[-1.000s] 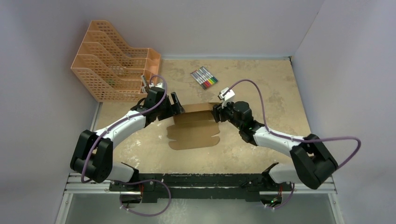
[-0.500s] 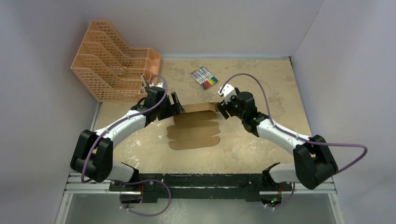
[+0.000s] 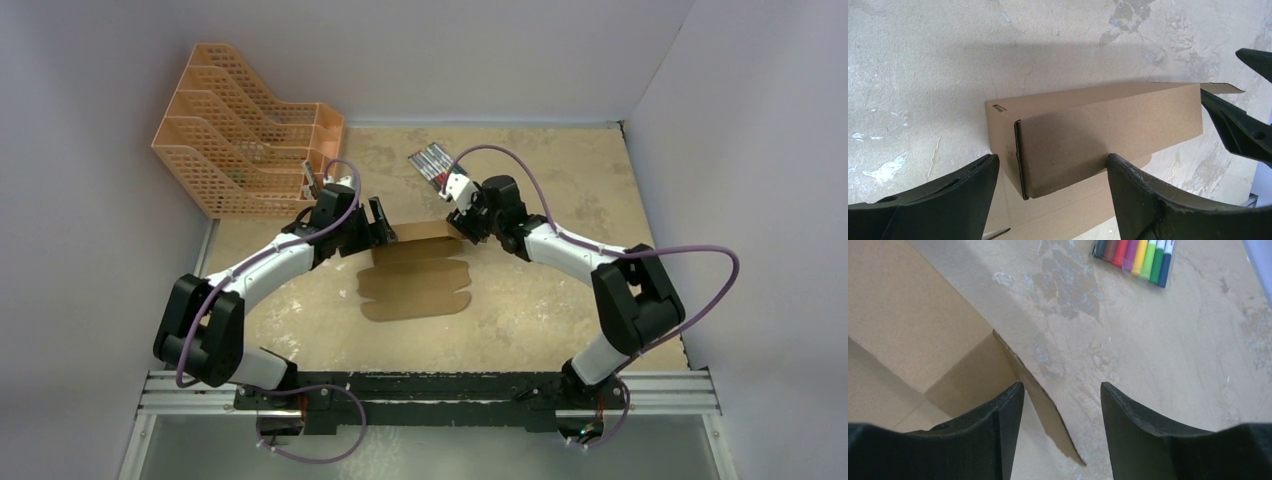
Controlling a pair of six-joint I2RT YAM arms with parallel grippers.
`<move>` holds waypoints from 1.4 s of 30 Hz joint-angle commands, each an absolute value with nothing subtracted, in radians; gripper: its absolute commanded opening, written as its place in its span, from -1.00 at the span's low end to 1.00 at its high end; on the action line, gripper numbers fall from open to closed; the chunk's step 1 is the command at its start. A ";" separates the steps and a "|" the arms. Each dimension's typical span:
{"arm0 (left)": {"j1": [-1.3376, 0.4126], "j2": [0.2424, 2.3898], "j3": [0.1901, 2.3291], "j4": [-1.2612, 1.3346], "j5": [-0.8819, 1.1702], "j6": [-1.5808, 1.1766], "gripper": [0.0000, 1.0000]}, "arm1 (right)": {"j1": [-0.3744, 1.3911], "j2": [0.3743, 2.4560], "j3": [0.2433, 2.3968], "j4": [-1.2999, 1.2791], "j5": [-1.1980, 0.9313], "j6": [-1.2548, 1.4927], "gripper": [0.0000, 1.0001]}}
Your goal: Fold the paper box
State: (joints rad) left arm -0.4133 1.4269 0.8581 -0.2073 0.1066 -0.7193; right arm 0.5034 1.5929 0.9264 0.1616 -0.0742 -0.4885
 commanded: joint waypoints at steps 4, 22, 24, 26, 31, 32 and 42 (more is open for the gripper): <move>-0.411 1.431 0.890 -0.199 0.128 -0.705 0.57 | 0.501 1.692 1.081 0.049 -0.149 -0.573 -0.10; -0.411 1.411 0.854 -0.107 0.213 -0.817 0.56 | 0.534 1.657 1.136 -0.054 -0.119 -0.118 -0.45; -0.411 1.401 0.853 -0.111 0.209 -0.817 0.56 | 0.534 1.653 1.160 -0.088 -0.102 -0.062 -0.46; -0.411 1.390 0.850 -0.117 0.202 -0.817 0.56 | 0.534 1.651 1.177 -0.112 -0.097 -0.029 -0.47; -0.409 1.379 0.830 -0.105 0.200 -0.831 0.56 | 0.543 1.664 1.198 -0.155 -0.091 0.031 -0.45; -0.407 1.379 0.828 -0.106 0.201 -0.833 0.56 | 0.555 1.663 1.187 -0.148 -0.087 0.021 -0.44; -0.399 1.405 0.830 -0.110 0.233 -0.794 0.56 | 0.670 1.708 1.143 -0.155 0.036 -0.172 -0.21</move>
